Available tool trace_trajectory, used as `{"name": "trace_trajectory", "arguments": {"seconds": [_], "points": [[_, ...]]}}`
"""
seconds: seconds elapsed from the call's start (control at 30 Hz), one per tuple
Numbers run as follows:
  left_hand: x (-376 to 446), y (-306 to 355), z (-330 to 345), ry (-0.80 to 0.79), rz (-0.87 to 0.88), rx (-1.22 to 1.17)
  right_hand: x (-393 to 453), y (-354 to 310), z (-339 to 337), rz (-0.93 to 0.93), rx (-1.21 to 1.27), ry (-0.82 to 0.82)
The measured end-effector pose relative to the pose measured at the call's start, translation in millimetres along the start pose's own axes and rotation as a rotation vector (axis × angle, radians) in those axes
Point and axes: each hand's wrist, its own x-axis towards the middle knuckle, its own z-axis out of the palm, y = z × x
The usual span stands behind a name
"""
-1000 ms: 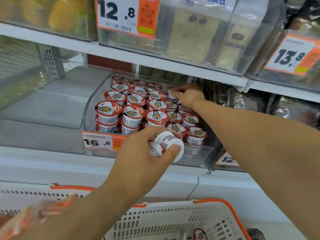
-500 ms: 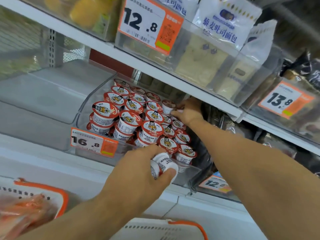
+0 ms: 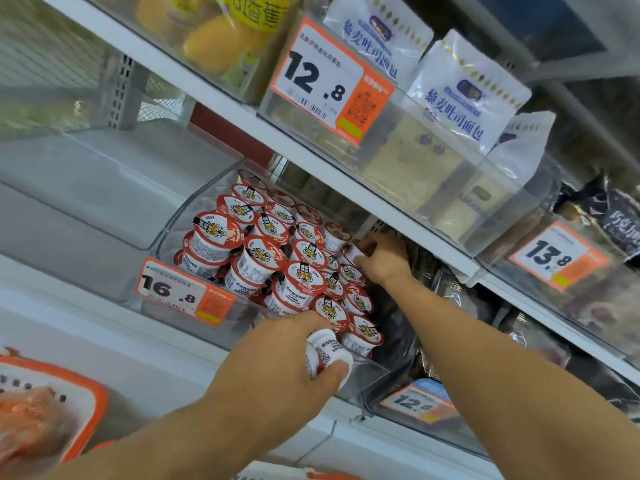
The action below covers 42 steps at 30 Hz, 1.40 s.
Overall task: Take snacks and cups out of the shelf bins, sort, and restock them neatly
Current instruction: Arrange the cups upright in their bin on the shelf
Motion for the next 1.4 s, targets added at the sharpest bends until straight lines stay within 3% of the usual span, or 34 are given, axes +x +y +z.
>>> {"name": "trace_trajectory", "arguments": {"seconds": [0.17,0.27,0.33,0.37,0.47,0.53,0.63,0.77,0.9,1.0,1.1,1.2,1.4], "points": [[2,1,1,0.002,0.034,0.035,-7,-5,-4,0.0,0.051,-0.002],[3,3,-1,0.034,0.079,0.049,-38,-14,-20,-0.052,0.255,0.064],[3,5,-4,0.068,0.123,0.06,-77,-24,-38,-0.108,0.406,0.007],[3,6,-5,0.083,0.149,0.07,-99,-29,-50,-0.116,0.534,-0.097],[5,11,-8,0.092,0.227,0.064,-158,-38,-81,-0.084,0.917,-0.625],[5,15,-7,0.053,0.234,0.03,-180,-29,-88,-0.125,0.989,-0.786],[2,23,-4,0.024,0.167,0.045,-190,-9,-83,-0.106,1.036,-0.709],[3,38,-4,0.242,-0.009,-0.097,-186,7,-82,0.033,1.059,-0.417],[22,42,-11,0.236,-0.228,-0.379,-151,-3,-69,-0.005,0.762,-0.034],[39,46,-16,0.224,-0.302,-0.426,-120,-11,-49,-0.105,0.527,0.082],[50,48,-20,0.233,-0.229,-0.274,-92,-18,-41,-0.186,0.194,0.018],[62,51,-24,0.19,-0.047,-0.042,-71,-16,-45,-0.255,-0.144,-0.11],[97,45,-28,0.258,0.044,0.133,-59,-7,-42,-0.238,-0.175,-0.192]]}}
